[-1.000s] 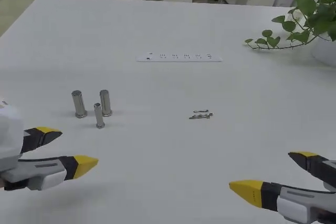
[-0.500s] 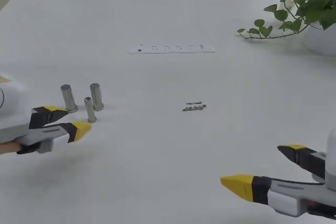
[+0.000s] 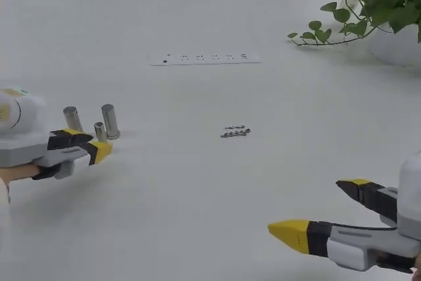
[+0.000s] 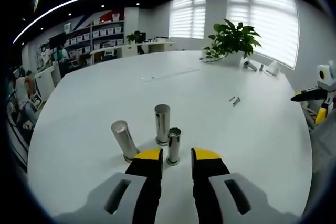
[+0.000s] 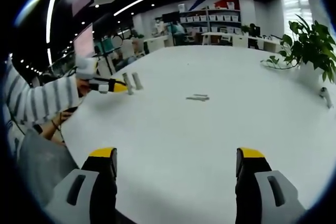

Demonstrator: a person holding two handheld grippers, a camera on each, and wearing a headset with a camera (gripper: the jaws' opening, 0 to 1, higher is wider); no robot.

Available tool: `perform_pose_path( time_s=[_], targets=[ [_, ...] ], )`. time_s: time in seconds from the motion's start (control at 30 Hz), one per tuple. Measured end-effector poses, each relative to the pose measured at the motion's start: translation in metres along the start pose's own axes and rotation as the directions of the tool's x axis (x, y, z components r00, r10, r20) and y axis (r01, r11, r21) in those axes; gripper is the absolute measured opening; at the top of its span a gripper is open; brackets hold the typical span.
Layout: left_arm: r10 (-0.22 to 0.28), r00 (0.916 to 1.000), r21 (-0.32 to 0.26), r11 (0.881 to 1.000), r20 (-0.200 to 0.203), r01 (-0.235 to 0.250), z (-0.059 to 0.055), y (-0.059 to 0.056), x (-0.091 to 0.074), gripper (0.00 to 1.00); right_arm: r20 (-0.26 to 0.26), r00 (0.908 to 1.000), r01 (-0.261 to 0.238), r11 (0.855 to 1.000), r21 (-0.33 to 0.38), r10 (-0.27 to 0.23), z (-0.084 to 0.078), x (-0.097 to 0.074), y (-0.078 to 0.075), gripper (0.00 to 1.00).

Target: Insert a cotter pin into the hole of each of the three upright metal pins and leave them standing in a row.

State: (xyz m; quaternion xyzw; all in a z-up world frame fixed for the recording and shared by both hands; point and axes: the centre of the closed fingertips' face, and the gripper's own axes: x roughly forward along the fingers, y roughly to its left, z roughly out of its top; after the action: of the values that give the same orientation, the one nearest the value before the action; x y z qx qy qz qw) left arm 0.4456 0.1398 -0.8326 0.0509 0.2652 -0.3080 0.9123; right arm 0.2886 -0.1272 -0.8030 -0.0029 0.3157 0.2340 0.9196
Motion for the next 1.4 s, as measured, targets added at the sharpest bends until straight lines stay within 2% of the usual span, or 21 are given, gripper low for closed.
perform_pose_path(
  time_s=[0.17, 0.4, 0.63, 0.83, 1.03, 1.17, 1.27, 1.4],
  targets=[
    [0.002, 1.0000, -0.015, 1.000, 0.001, -0.002, 0.001, 0.001, 0.008, 0.14, 0.000, 1.0000, -0.008, 1.000, 0.003, 0.008, -0.001, 0.000, 0.000, 0.95],
    [0.022, 0.9998, -0.031, 0.999, 0.001, -0.022, 0.001, 0.006, 0.012, 0.12, -0.006, 0.9999, -0.016, 1.000, 0.016, 0.016, -0.005, -0.001, 0.001, 0.95],
    [0.003, 1.0000, -0.049, 0.999, 0.004, -0.003, 0.000, 0.005, 0.013, 0.10, -0.010, 0.9997, -0.023, 1.000, 0.019, 0.023, -0.006, 0.000, 0.000, 0.95],
    [-0.004, 1.0000, -0.033, 0.999, 0.009, 0.004, 0.001, 0.005, 0.014, 0.08, -0.013, 0.9994, -0.032, 0.999, 0.013, 0.032, -0.006, 0.001, 0.002, 0.95],
    [0.026, 0.9996, -0.020, 0.999, 0.004, -0.026, 0.001, 0.008, 0.012, 0.07, -0.007, 0.9995, -0.032, 0.999, 0.010, 0.032, -0.005, 0.000, 0.003, 0.95],
    [0.025, 0.9997, -0.026, 0.999, 0.008, -0.025, 0.003, 0.003, 0.007, 0.07, -0.004, 0.9996, -0.029, 1.000, 0.009, 0.029, -0.004, -0.002, 0.002, 0.95],
    [0.029, 0.9988, -0.061, 0.998, 0.040, -0.027, 0.014, -0.003, 0.002, 0.07, 0.002, 0.9996, -0.029, 1.000, 0.009, 0.029, -0.003, -0.003, 0.002, 0.95],
    [0.014, 0.9982, -0.025, 1.000, 0.058, -0.013, 0.023, -0.018, -0.008, 0.07, 0.009, 0.9996, -0.027, 1.000, 0.008, 0.027, -0.002, -0.003, 0.003, 0.95]
  ],
)
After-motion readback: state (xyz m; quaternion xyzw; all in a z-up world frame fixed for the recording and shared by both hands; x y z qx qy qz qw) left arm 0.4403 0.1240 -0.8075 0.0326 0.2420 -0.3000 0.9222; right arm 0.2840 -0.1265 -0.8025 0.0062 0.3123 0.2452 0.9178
